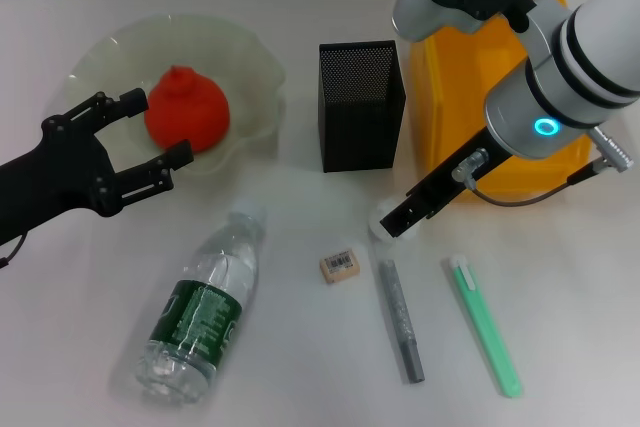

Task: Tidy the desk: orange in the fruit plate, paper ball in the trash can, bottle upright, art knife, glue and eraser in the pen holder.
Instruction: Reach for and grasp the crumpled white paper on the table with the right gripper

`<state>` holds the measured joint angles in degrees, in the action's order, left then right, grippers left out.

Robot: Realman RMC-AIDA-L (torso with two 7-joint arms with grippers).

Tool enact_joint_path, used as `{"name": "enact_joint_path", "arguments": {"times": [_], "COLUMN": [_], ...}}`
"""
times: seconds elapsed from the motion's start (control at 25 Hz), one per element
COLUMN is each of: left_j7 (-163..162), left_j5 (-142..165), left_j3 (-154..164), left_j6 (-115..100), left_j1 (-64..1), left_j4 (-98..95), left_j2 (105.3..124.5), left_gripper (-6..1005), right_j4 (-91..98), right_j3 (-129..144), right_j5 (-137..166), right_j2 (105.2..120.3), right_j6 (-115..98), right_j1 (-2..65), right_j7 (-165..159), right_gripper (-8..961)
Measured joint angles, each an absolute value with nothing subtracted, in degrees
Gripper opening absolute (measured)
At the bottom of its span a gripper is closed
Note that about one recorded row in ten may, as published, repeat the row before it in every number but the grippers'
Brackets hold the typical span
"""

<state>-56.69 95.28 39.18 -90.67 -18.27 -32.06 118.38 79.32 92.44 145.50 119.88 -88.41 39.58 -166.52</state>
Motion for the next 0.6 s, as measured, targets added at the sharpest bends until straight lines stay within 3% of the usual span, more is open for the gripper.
{"name": "enact_joint_path", "arguments": {"times": [0.6], "left_j7": [-56.4], "left_j5": [95.3], "left_j3": [39.7], "left_j6": [-90.3], "left_j1": [-18.4], "left_j4": [-32.0], "left_j2": [118.48], "left_gripper": [850], "right_j4": [72.1], "right_j3": [93.3], "right_j5": [143.2], "right_j2": [119.88], "right_j6": [-81.1], "right_j1": [39.3], "right_j7": [-165.8], "right_gripper": [799]}}
